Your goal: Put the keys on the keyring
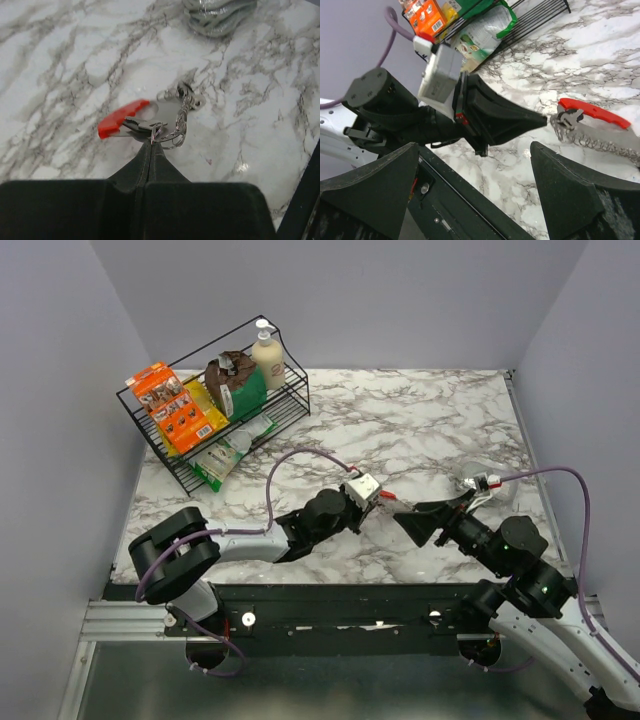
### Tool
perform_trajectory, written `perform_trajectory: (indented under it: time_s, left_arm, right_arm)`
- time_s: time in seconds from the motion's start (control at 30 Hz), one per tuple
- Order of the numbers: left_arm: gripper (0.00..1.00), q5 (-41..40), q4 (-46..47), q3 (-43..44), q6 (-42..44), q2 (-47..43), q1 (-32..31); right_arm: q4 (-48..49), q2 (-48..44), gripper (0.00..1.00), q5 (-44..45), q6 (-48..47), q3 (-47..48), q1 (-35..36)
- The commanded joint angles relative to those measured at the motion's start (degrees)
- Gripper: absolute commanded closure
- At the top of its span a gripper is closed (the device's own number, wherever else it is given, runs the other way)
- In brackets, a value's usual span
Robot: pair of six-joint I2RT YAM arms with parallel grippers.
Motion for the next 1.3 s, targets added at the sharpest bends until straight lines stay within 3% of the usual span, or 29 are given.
perform_trajectory:
  time_s: [0.0,0.33,0.67,0.73,0.83,0.9,0.93,1.03,1.27]
  left_arm:
    - [1.0,1.7,6.6,-6.0,-7.3,-1.6,-1.8]
    - [1.0,-3.1,1.4,-9.7,-10.1,-3.6,-6.1]
    - [0.86,-8.8,-4.7,-14.5,-12.1,-11.6,-8.9]
    - [0.77,-11.0,-6.1,-15.6,-12.2,-14.6,-10.2]
    - [0.51,-13.8,-7.7,-17.0,-11.8,-18.8,-11.9]
    - [0.42,-15.7,-8.5,-17.8,-11.6,-22.0,-12.4]
    - [0.23,-16.1,-9.9,-17.8,-11.8,-23.1,-12.6]
    - [0.01,-17.9,-13.5,-17.3,-12.8,-28.0,-12.7]
    - [0.01,-20.8,-15.8,-17.7,-16.8,-38.5,-12.7]
  right_arm:
    - [-1.1,-0.3,0.0,1.2,-0.9,-0.6,-0.2]
    - [-0.8,0.4,0.0,0.8,-0.8,-1.4,-0.2]
    - [-0.6,0.8,0.0,-0.4,-0.8,-1.9,-0.2]
    - [-0.4,1.0,0.0,-0.3,-0.9,-1.8,-0.2]
    - [-0.1,1.6,0.0,-0.4,-0.7,-1.8,-0.2]
    - [-0.1,1.6,0.0,-0.5,-0.7,-2.0,-0.2]
    - [0.0,1.5,0.0,-0.4,-0.6,-1.9,-0.2]
    - [0.1,1.3,0.0,-0.2,-0.6,-1.6,-0.2]
    - [0.7,2.9,0.0,-1.1,-0.9,-0.8,-0.2]
